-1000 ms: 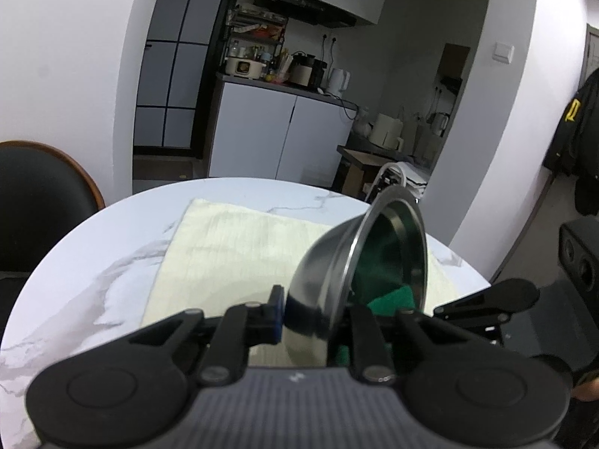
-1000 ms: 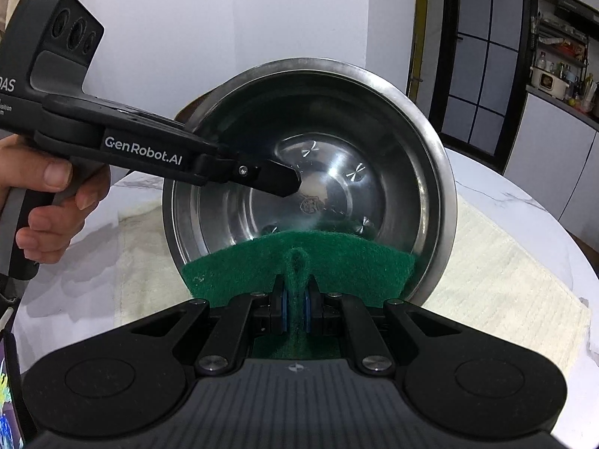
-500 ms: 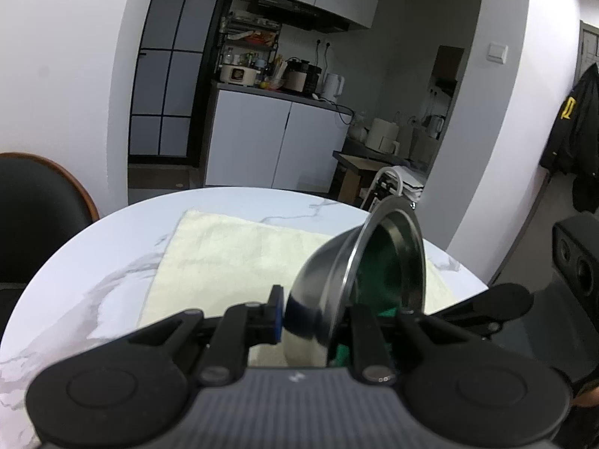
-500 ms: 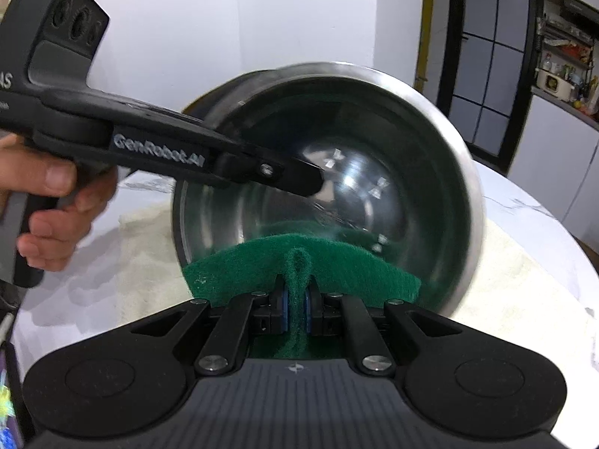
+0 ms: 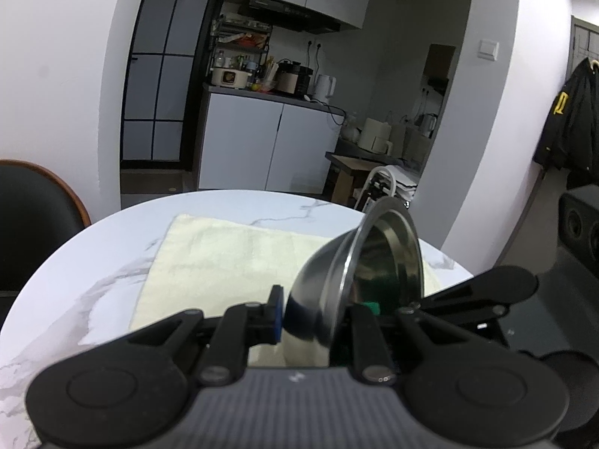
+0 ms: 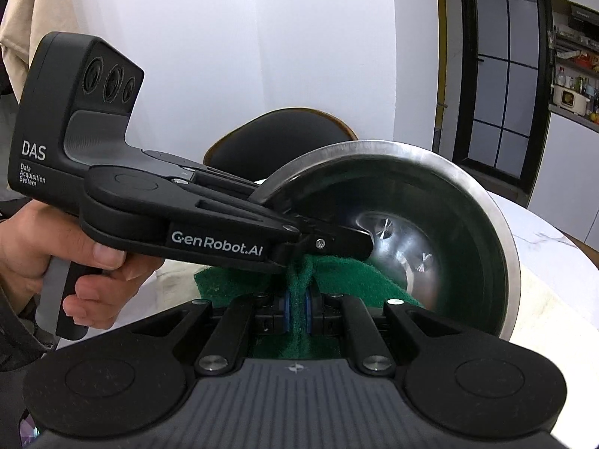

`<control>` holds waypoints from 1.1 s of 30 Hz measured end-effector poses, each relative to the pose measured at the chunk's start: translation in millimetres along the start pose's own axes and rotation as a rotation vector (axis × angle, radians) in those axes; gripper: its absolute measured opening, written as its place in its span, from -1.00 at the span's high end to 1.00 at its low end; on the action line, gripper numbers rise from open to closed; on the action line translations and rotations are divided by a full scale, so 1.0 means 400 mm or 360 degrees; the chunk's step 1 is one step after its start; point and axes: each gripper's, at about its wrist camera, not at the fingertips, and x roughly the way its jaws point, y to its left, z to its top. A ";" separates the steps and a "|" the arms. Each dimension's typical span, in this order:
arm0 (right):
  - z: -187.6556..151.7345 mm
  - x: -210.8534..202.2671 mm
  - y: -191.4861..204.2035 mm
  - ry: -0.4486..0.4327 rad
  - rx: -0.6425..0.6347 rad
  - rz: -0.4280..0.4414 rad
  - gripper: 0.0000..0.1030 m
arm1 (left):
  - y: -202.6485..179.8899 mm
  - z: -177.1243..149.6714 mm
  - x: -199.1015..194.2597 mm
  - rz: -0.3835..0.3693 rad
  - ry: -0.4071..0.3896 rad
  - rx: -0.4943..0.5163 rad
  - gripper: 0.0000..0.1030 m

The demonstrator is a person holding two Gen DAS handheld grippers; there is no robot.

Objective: Clean bowl
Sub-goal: 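Lift and tilt the bowl with the left gripper toward the right gripper, then scrub the bowl interior with the pad in the right gripper while the left gripper holds the bowl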

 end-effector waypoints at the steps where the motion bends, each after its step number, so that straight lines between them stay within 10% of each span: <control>1: -0.004 0.001 -0.001 0.0025 -0.0005 -0.0003 0.81 | -0.001 0.000 0.000 0.0007 -0.0001 0.0009 0.66; 15: -0.042 -0.037 -0.039 0.0219 -0.0075 -0.0302 0.81 | -0.029 0.000 0.003 0.0084 -0.0030 0.0133 0.73; 33: 0.009 -0.014 -0.058 -0.0064 -0.0094 -0.0543 0.81 | -0.056 0.000 0.012 0.0069 -0.0038 0.0269 0.75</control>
